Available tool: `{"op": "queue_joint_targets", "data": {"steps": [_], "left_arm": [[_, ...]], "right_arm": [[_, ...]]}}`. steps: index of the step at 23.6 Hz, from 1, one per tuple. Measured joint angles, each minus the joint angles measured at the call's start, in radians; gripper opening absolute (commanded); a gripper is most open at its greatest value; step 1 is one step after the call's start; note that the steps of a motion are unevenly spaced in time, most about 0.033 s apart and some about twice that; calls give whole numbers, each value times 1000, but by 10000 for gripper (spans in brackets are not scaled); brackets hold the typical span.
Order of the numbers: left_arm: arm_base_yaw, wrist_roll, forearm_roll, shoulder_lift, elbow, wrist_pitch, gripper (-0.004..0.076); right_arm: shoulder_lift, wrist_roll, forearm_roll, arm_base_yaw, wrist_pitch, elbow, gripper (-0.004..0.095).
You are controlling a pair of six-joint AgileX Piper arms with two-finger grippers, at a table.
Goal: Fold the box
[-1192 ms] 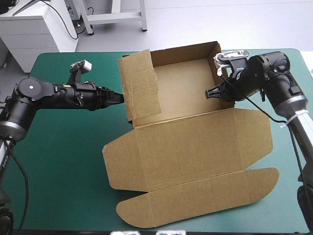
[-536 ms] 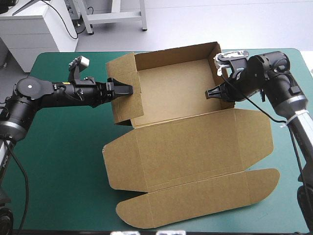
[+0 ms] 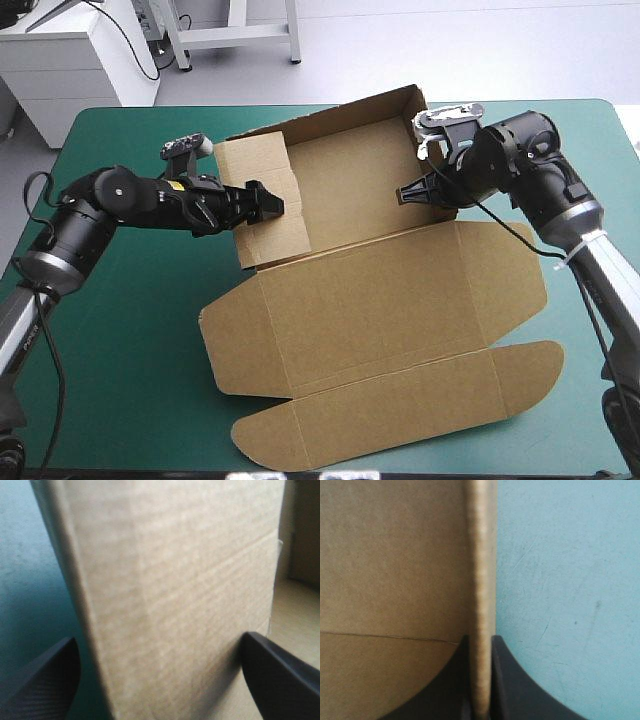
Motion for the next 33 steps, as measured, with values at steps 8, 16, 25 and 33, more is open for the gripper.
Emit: {"op": "queue_joint_targets", "data": {"steps": [8, 16, 25, 33], "left_arm": [[-225, -468, 475, -2, 0, -117, 546], [-247, -593, 614, -2, 0, -79, 485], [-247, -668, 678, -19, 1, -41, -8], [-246, -684, 742, -40, 2, 53, -8]], "right_arm": [[0, 79, -95, 84, -3, 0, -14], [0, 97, -88, 102, -10, 0, -14], [-1, 102, -93, 102, 16, 0, -14], [-2, 137, -44, 112, 30, 0, -14]]}}
